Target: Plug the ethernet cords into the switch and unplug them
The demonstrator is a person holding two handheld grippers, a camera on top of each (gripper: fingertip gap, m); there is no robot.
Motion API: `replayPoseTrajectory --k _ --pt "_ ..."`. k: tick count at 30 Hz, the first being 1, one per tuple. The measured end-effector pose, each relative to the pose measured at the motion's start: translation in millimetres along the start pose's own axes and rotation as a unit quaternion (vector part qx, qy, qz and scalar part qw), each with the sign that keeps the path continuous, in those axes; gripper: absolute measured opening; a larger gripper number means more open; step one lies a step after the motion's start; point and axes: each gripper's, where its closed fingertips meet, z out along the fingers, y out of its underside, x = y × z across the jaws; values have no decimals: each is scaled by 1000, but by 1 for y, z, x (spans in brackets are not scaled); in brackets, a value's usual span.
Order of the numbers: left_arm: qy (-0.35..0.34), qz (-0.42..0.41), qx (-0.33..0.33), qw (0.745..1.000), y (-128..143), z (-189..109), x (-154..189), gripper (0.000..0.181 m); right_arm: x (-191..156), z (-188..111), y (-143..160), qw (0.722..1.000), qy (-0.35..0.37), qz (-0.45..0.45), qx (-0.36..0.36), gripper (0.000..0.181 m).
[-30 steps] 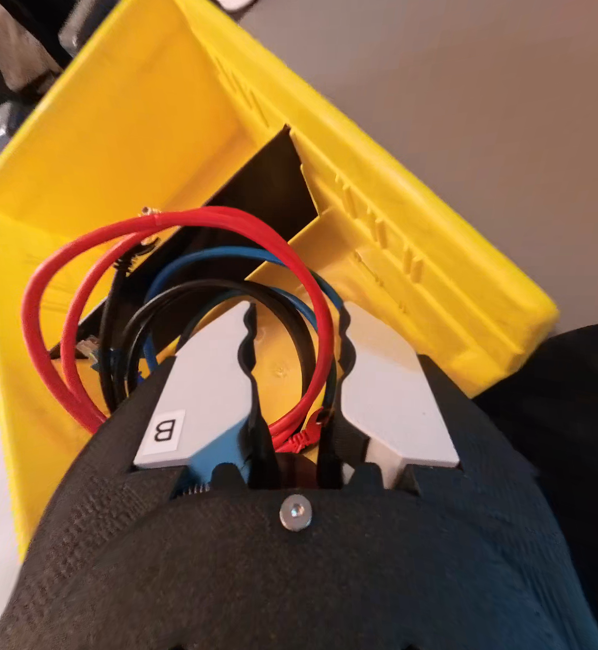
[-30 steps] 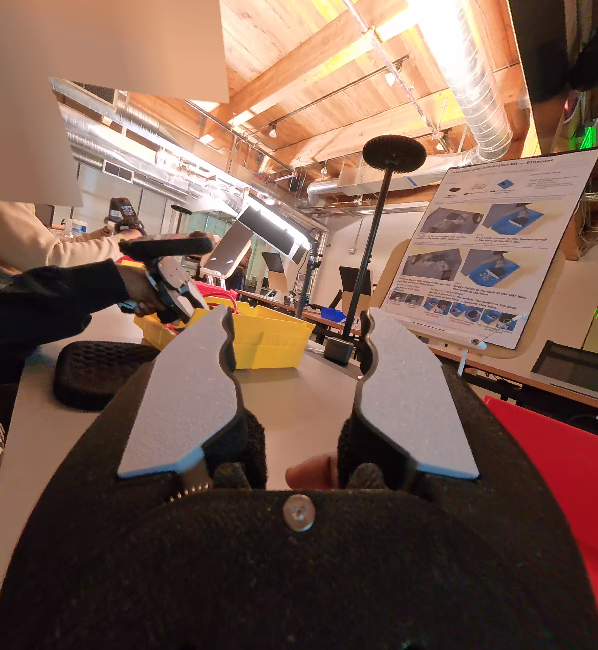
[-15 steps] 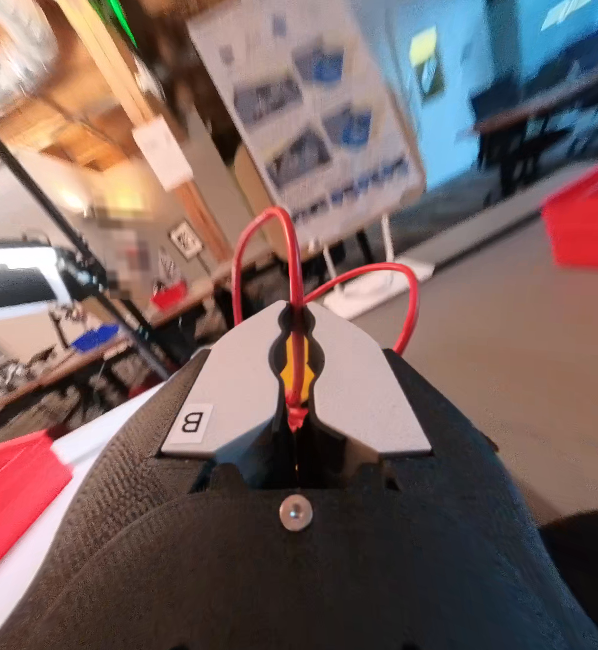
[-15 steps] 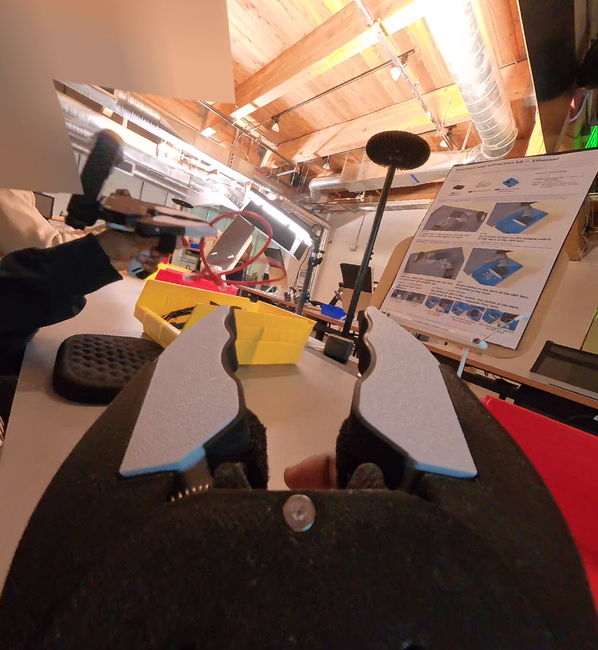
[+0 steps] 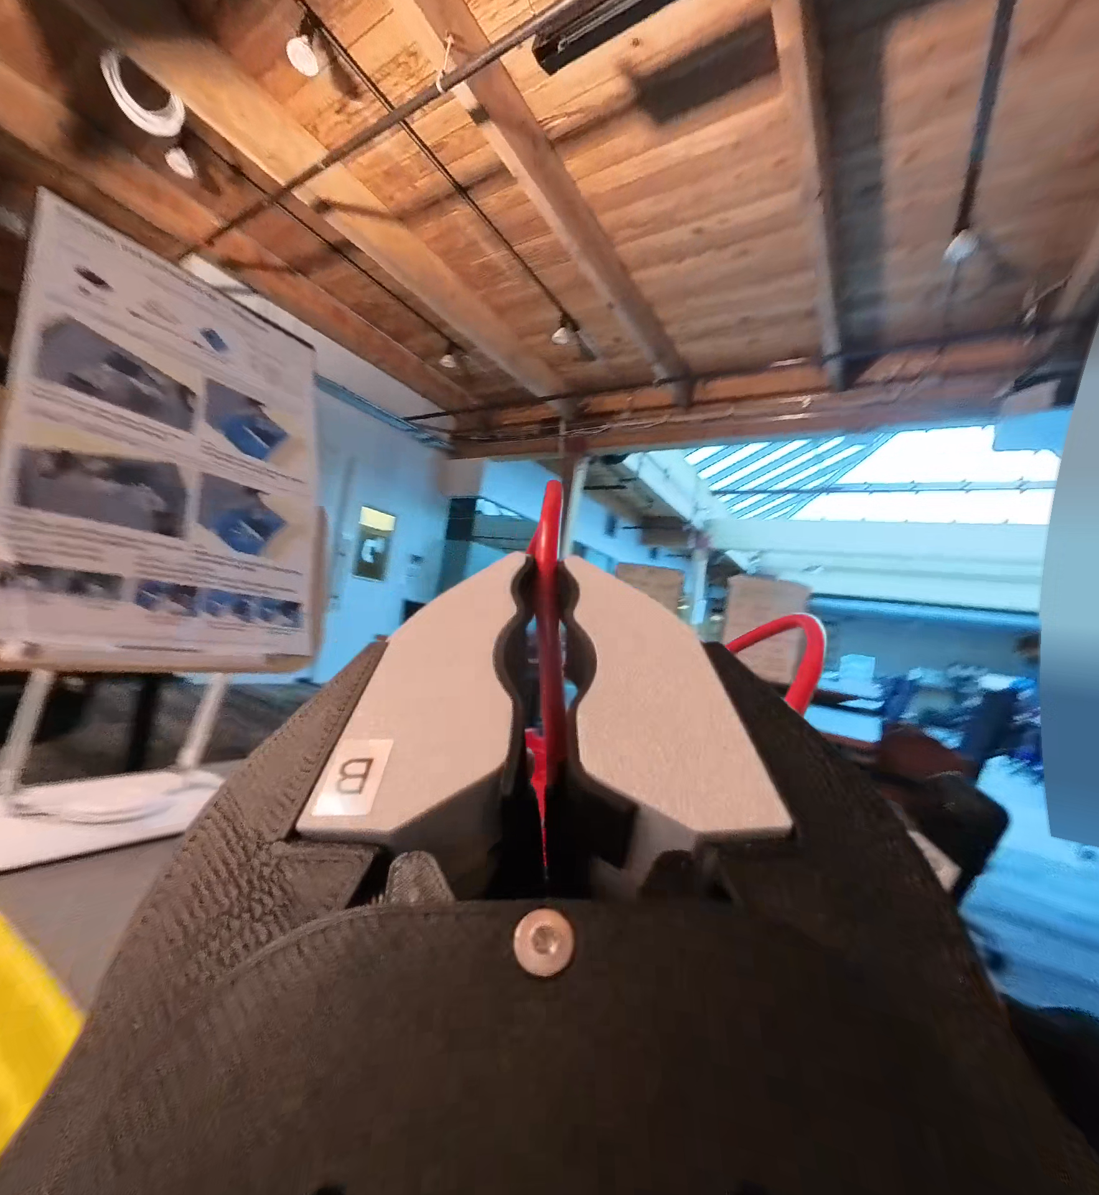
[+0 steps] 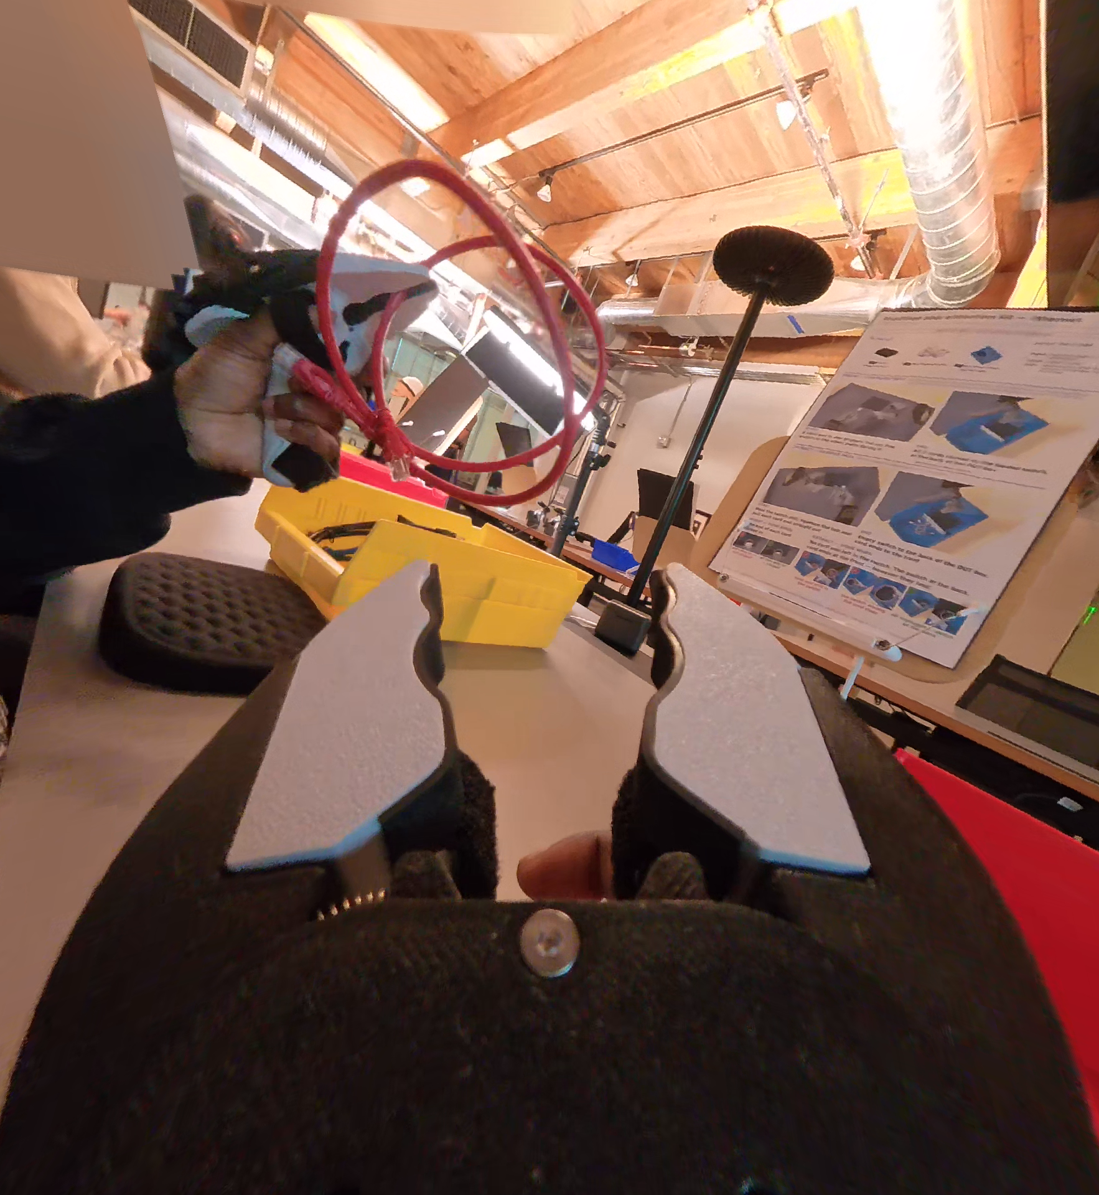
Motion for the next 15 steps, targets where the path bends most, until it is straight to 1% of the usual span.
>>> replayPoseTrajectory --k 3,4,5,7,10,12,15 --pt "27 -84 -16 996 20 6 9 5 -13 7 -3 1000 -13 -14 -5 59" --pt "34 -111 -19 993 27 7 11 5 -19 9 -5 1000 -20 -21 -7 52" --pt "43 -139 -19 989 33 8 14 5 -27 12 -8 999 -28 -30 -11 41" --pt "57 -198 -13 979 41 10 17 5 -47 18 -16 997 -54 -42 -19 31" --pt "70 -274 1 959 49 12 23 5 -72 32 -22 996 -73 -48 -34 33" --pt "71 -312 7 947 54 13 26 5 -84 41 -19 995 -77 -49 -46 40" --pt "82 -360 19 929 58 13 33 5 -86 52 -11 994 -50 -65 -66 40"
